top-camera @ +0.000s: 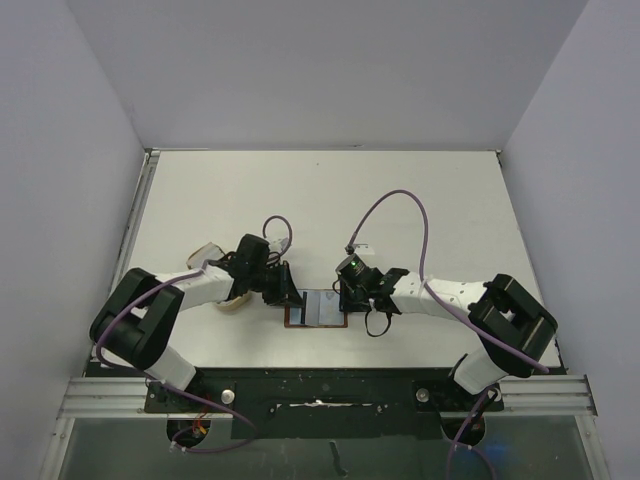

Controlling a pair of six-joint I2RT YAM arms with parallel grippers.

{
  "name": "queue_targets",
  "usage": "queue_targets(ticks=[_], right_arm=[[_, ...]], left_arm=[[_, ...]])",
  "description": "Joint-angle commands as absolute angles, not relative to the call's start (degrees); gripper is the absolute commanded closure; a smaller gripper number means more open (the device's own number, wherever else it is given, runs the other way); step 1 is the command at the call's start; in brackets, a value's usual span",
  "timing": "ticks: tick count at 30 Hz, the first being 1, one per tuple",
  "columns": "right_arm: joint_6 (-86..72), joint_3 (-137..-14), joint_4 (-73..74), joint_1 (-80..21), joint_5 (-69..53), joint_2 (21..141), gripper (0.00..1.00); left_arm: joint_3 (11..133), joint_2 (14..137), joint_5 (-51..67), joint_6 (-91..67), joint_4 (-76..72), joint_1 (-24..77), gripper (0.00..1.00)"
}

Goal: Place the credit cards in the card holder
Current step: Insert the credit card into the card holder.

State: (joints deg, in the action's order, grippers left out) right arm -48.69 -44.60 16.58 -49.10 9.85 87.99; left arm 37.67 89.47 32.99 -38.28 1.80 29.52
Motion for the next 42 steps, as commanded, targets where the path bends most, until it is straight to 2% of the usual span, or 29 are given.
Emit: queue_targets(ticks=[1,10,18,32,42], right_arm=[[-48.51,-43.74,15.96,-48.76,11.51,87.88,0.76],[-48.52,-43.17,15.52,-48.84,11.17,88.01,0.75],[-46.6,-42.64,14.01,-48.44,10.25,87.91,0.76],[-42.17,-39.89,8.42,-45.29,4.66,86.84,0.79],[-43.27,-39.05,8.0,-45.59,5.0,86.83,0.79]], left_arm=[[40.41,90.78,31.45,-33.85,3.52,29.27,1.0],[42.8,91.75,32.34,-32.1,6.33,29.31,1.0],[45.39,85.57,31.31,-31.31,13.86,29.31,1.0],[43.9,87.39,36.77,-36.55,5.85,29.09,1.0],[41.79,90.15,35.5,-38.86,3.43,28.98,1.0]])
